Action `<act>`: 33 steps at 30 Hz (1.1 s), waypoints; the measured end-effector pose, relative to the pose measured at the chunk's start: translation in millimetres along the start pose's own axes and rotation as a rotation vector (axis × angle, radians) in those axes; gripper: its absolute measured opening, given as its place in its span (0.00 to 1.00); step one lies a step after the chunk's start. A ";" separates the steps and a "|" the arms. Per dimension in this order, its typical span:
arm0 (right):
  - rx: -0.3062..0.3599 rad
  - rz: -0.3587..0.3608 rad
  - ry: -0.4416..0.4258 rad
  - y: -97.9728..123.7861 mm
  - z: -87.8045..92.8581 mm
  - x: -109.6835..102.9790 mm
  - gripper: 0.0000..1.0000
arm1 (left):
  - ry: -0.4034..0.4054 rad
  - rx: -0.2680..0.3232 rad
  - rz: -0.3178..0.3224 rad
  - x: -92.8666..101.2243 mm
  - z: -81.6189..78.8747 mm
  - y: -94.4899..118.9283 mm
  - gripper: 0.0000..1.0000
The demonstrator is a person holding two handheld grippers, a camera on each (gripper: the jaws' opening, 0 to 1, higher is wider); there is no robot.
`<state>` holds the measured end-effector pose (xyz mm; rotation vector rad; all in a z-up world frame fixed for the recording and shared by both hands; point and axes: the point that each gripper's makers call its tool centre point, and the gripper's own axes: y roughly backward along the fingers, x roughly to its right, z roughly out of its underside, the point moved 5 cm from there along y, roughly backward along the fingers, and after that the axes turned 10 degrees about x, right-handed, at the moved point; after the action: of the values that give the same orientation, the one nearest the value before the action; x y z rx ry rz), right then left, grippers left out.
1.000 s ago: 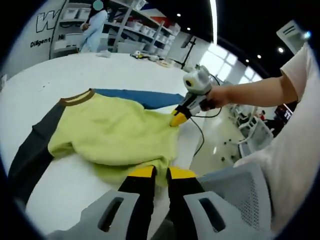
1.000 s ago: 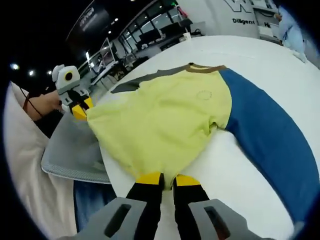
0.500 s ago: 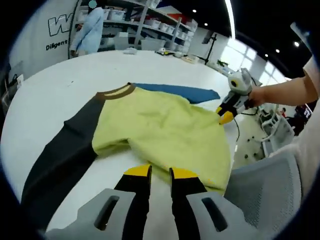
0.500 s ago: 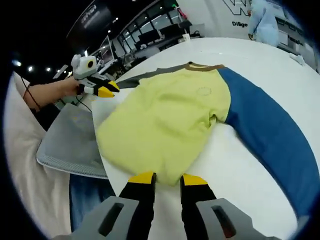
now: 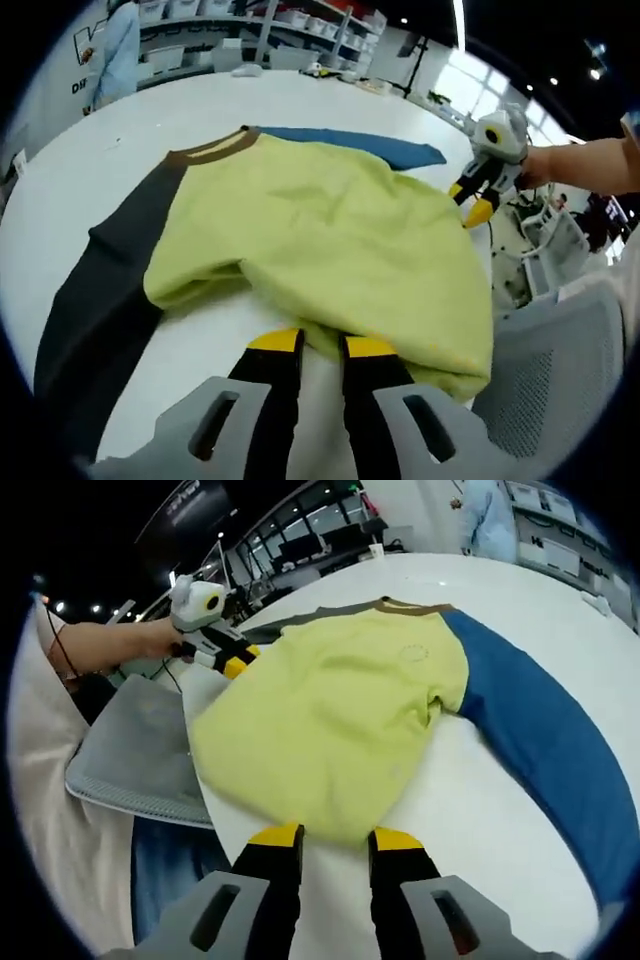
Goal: Fold the garment on the visible template until the final outline fits inside the template.
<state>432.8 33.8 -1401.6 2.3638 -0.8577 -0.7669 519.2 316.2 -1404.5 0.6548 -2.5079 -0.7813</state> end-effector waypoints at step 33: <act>-0.109 -0.034 -0.027 10.2 -4.6 -13.9 0.00 | 0.144 0.004 -0.013 23.7 38.5 104.9 0.02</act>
<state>422.7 37.8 -1387.4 2.2816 -0.7687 -0.8390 448.2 395.5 -1363.1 0.7037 -2.3779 -0.7086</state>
